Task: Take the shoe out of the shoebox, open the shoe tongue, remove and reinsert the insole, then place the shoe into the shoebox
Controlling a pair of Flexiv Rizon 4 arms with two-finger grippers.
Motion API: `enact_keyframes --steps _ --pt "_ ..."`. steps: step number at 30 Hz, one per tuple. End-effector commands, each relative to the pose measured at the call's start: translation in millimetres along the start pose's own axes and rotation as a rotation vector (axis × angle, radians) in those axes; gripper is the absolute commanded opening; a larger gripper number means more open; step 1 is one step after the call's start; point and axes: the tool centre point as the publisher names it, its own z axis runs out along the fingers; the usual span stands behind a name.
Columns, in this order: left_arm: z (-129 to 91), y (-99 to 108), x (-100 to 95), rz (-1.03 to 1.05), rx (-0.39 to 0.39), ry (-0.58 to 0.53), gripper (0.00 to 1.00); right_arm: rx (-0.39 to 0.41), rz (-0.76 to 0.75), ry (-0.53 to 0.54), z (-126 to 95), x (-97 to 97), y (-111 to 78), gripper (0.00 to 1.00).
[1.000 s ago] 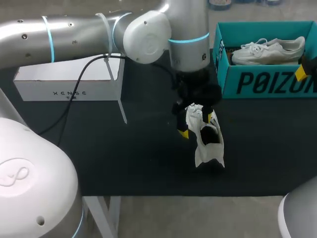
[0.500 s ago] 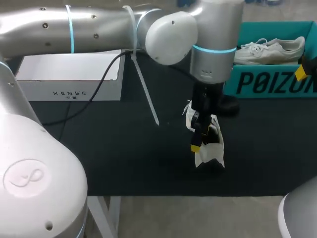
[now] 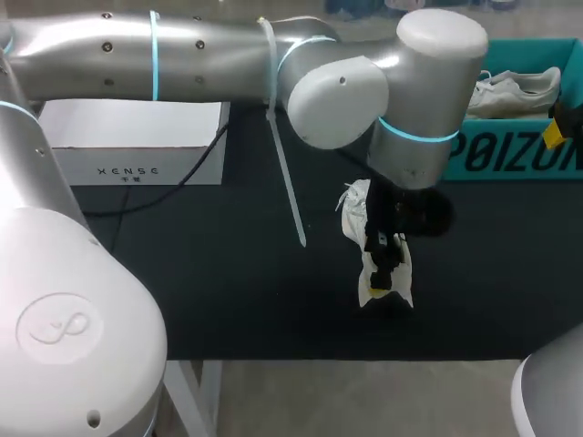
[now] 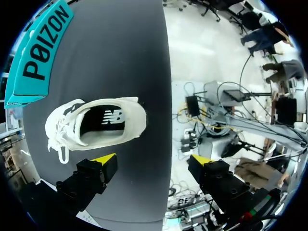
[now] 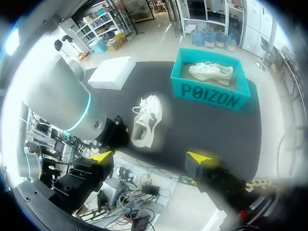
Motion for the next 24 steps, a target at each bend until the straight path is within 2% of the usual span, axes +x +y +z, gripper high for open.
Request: enact_keyframes --steps 1,11,24 --pt "4 -11 -0.8 -0.001 -0.013 -0.029 1.00 0.006 0.001 0.000 1 0.1 2.9 1.00" --pt "10 -16 -7.1 -0.003 0.043 -0.089 1.00 0.006 0.001 0.000 1 0.1 2.9 1.00" --pt "30 -28 -20.4 -0.031 0.047 -0.085 1.00 0.006 0.001 0.000 1 0.1 2.9 1.00"
